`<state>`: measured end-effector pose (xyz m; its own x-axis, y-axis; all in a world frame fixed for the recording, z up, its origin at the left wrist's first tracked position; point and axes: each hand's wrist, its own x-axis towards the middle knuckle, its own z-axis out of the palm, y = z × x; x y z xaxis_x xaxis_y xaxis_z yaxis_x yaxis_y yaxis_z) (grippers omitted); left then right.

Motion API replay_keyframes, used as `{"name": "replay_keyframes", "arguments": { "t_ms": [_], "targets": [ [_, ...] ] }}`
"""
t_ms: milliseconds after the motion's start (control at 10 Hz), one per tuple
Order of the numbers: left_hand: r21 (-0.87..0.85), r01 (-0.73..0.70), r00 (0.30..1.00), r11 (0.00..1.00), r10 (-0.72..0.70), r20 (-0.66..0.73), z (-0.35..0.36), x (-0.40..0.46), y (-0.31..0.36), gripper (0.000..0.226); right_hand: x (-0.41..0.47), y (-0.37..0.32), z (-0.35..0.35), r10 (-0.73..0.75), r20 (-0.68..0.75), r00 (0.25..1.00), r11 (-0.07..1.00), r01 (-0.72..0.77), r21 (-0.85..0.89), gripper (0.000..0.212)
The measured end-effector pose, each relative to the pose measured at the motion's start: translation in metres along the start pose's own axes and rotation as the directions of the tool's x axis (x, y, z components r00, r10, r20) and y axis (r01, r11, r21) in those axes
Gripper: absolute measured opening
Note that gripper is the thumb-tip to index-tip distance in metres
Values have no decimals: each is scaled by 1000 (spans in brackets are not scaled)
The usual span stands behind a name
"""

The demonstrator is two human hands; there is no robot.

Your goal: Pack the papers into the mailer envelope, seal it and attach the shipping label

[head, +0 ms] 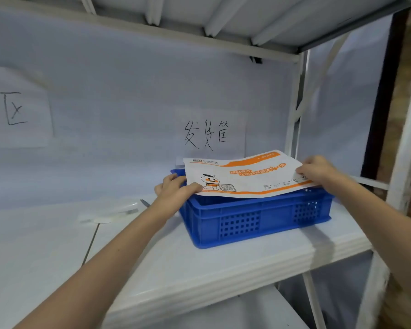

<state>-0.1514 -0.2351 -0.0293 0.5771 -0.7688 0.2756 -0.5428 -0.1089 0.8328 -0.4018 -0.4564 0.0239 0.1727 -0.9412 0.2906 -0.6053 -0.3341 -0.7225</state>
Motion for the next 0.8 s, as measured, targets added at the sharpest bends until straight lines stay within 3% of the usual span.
{"name": "replay_keyframes", "arguments": {
  "t_ms": [200, 300, 600, 700, 800],
  "targets": [
    [263, 12, 1000, 965, -11, -4, -4, 5, -4, 84, 19, 8, 18, -68, -5, 998, 992, 67, -107, 27],
    [245, -28, 1000, 969, 29, 1, -3, 8, -9, 73, 26, 11, 26, -106, -25, 994, 982, 100, -161, 28],
    [166, -52, 999, 985, 52, 7, -3, 7, -14, 63, 36, 19, 29, -41, 102, 994, 946, 72, -316, 29],
    [131, -53, 999, 990, 53, 3, -2, 6, -13, 53, 38, 21, 33, -94, 95, 991, 938, 121, -326, 28],
    [80, -59, 997, 995, 62, -38, -4, 6, -12, 46, 36, 21, 34, -167, -7, 986, 950, 159, -269, 27]
  ]
}}
